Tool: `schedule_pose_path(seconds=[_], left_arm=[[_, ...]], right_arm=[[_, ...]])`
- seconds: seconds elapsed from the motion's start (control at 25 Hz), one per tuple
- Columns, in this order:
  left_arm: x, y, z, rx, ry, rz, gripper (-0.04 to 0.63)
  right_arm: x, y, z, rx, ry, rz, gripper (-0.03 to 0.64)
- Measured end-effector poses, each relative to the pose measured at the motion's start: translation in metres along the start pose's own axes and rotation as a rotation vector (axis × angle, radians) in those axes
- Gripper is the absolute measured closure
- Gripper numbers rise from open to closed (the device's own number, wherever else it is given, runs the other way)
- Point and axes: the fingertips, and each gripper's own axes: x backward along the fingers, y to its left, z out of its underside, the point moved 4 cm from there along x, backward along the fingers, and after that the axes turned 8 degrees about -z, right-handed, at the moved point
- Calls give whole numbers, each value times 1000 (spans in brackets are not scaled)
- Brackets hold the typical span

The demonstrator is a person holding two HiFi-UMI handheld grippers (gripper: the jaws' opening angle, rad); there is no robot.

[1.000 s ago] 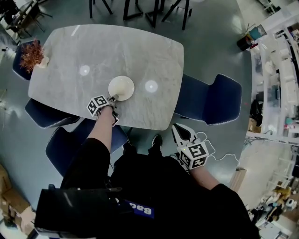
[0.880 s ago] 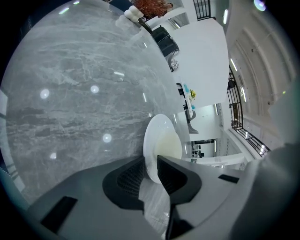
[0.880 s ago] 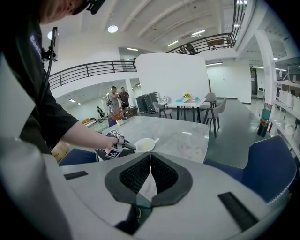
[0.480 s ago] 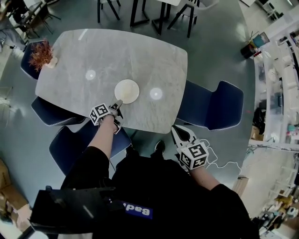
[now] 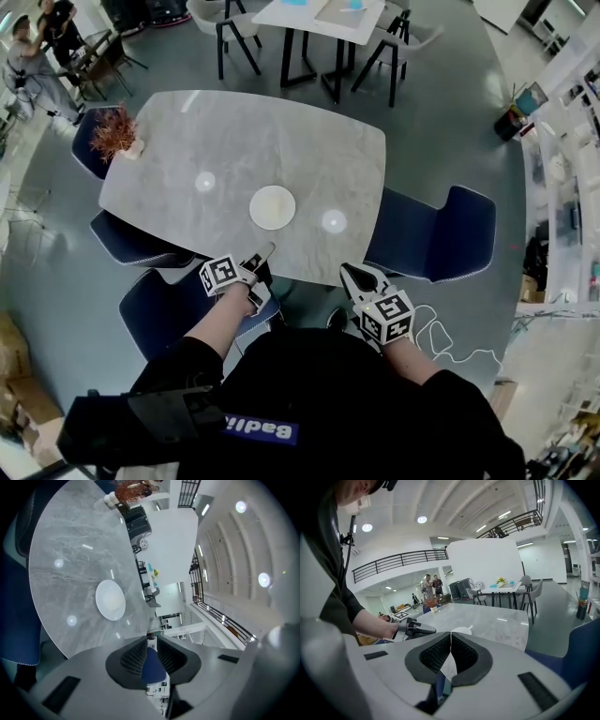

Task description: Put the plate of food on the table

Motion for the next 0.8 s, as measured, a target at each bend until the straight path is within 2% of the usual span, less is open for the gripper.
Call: schedule_pose_path(seconds=[0.12,0.2,0.4,0.64,0.68,0.8], left_arm=[[16,-25,15,-129,14,25,525],[30,-39,22,-216,-5,43,526],[61,-62,36,-446,-62,27,531],[79,-98,60,-691,-57,50,561],[80,-104,62,-731,-60,58,583],[82,-123,71,-850,-59,93,584]], right_arm=[[-4,4,-2,2,-14,-26,606],[-7,8,-2,4,-19,-44,606],[-11,22,-1,28,-3,-97,606],[-16,39,-5,83,17,-160,606],[-17,41,-7,88,17,-166,606],[-20,45,-11,110,10,-184,606]])
